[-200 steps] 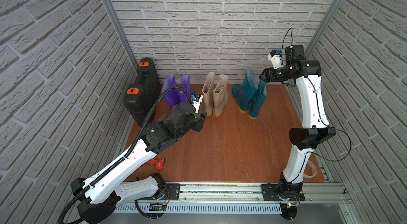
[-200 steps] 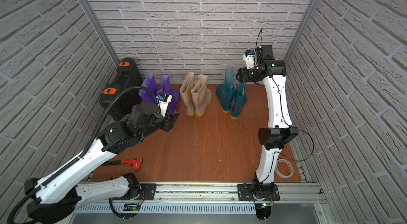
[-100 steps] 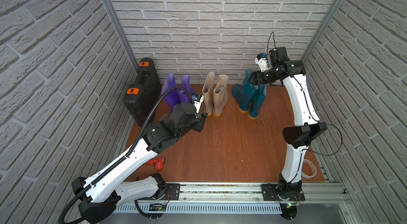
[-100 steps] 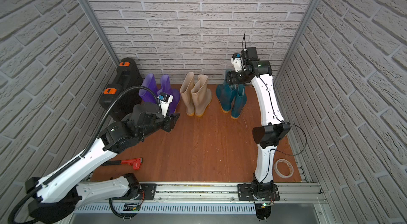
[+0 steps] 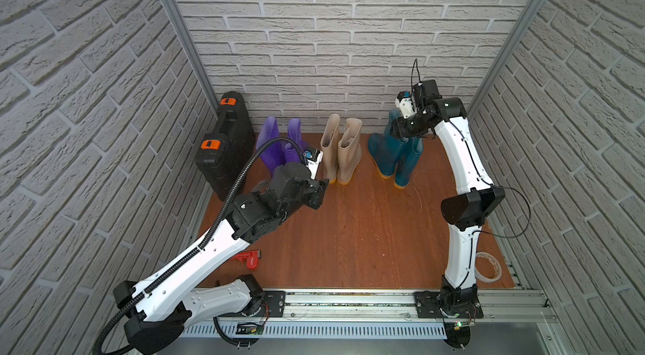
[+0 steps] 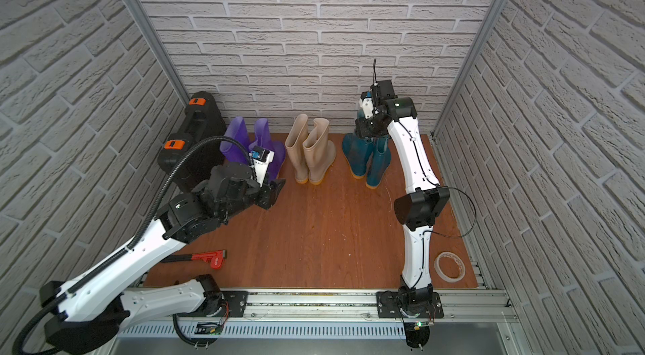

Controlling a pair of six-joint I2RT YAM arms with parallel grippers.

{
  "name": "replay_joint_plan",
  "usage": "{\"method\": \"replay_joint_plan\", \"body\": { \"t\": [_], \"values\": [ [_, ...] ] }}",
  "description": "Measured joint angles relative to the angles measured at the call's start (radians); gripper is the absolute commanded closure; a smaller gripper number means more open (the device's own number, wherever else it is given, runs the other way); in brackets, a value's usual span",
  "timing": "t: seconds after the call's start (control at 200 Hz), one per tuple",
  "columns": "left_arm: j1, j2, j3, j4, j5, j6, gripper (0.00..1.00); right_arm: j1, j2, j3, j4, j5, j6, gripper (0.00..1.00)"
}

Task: Match and arrange rain boots in pairs
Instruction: Adjust the rain boot at the center of the board.

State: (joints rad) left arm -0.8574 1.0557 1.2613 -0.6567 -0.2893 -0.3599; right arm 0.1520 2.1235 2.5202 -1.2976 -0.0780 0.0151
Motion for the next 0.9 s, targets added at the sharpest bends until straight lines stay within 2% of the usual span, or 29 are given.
{"method": "replay_joint_plan", "body": {
  "t": [0.23,0.405,0.58,0.9],
  "values": [
    [0.0,-0.033,-0.014,0.0,0.006,-0.001,0.47,0.018,0.0,-0.018,0.002,0.041,0.051,0.63],
    [0.005,-0.066,-0.037,0.0,0.012,-0.001,0.47,0.033,0.0,-0.058,0.018,0.063,0.087,0.81],
    [0.006,-0.088,-0.052,0.0,0.018,-0.003,0.48,0.036,0.0,-0.06,0.024,0.076,0.12,0.93],
    [0.006,-0.118,-0.07,0.0,0.021,-0.008,0.48,0.056,-0.013,-0.08,0.031,0.117,0.183,0.94]
  ]
}}
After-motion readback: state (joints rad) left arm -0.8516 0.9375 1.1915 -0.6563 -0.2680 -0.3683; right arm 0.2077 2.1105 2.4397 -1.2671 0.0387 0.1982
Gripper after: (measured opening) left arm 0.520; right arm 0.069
